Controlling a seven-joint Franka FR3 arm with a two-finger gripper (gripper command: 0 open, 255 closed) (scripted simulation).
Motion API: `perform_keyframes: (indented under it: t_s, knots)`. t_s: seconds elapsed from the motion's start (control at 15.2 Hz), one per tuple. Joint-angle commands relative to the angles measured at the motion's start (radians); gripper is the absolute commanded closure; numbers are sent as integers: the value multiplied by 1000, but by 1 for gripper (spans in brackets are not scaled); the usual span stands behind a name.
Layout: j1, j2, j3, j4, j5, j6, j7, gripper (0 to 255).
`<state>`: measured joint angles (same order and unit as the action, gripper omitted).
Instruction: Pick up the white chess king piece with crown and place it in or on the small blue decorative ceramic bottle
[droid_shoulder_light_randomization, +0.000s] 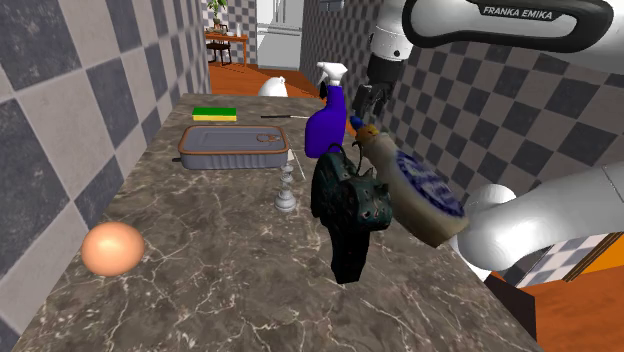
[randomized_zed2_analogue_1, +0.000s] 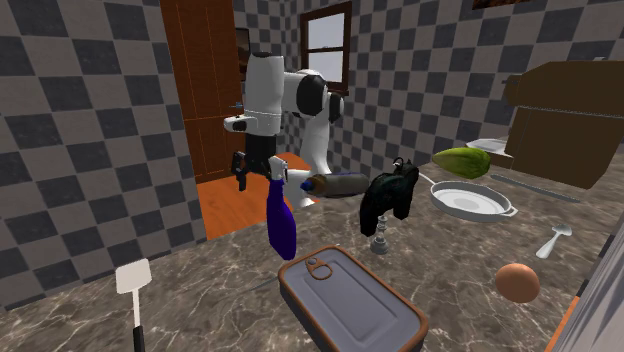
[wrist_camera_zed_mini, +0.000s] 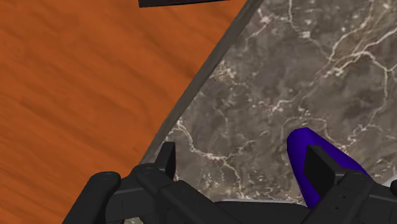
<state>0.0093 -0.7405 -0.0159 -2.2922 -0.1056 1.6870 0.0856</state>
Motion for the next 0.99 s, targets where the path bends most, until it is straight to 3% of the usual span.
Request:
perform_keyframes:
  t_s: [0.0, 0.92]
  knots:
    - [0, 0, 0, 0, 0, 0, 0, 0]
    - [151, 119, 230, 85, 149, 44, 139, 0]
